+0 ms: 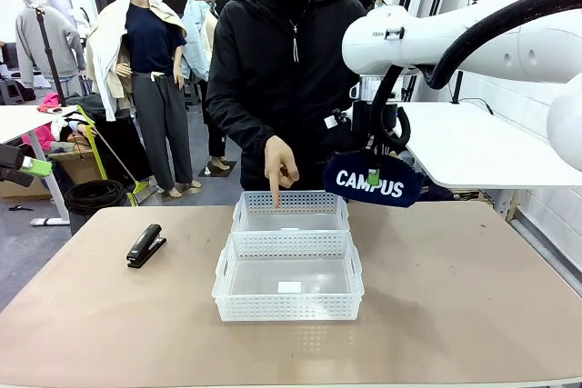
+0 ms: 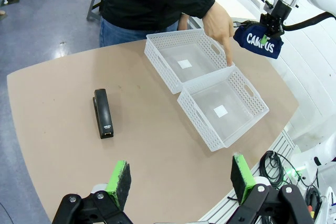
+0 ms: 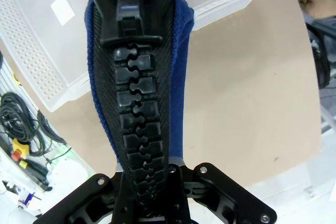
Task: Distribute items into two baskets.
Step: Place the picked Pencil pouch into the Organizing basket as instructed by the person.
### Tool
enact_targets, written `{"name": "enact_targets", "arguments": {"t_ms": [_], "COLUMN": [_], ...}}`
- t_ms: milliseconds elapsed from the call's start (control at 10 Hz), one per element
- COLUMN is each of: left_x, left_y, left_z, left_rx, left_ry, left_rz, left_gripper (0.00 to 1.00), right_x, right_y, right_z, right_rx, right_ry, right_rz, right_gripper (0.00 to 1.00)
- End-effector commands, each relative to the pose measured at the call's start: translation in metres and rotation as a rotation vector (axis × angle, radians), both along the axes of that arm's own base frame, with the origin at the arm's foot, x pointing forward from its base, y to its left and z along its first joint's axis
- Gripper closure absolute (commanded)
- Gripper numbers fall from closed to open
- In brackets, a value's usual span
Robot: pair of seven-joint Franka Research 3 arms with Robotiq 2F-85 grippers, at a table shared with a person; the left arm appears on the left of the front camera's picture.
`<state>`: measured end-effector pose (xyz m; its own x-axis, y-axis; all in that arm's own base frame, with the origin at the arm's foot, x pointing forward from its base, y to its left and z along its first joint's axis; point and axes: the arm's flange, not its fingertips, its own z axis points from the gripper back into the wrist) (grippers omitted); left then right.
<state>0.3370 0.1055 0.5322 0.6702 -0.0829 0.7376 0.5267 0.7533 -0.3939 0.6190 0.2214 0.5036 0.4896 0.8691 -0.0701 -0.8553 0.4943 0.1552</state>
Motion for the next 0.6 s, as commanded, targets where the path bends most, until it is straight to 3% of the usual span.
{"name": "enact_targets", "arguments": {"t_ms": [0,100,500], "left_x": [0.0,0.0,0.0], "left_y": [0.003,0.003,0.003], "left_z": [-0.001,-0.001,-0.001], "left_rx": [-0.007,-0.007,-0.007], "left_ry": [-0.016,-0.016,-0.016], "left_rz": [-0.014,-0.014,-0.014], "left_gripper": [0.0,0.0,0.0], "right_x": [-0.053,-0.052,-0.103], "right_y": [-0.022,-0.024,-0.044], "right_z": [0.003,0.002,-0.001], "right_rx": [-0.009,-0.008,0.035], "right_ry": [0.0,-0.002,-0.05], "right_rz": [-0.05,-0.05,-0.056], "right_gripper": [1.0,1.0,1.0]}}
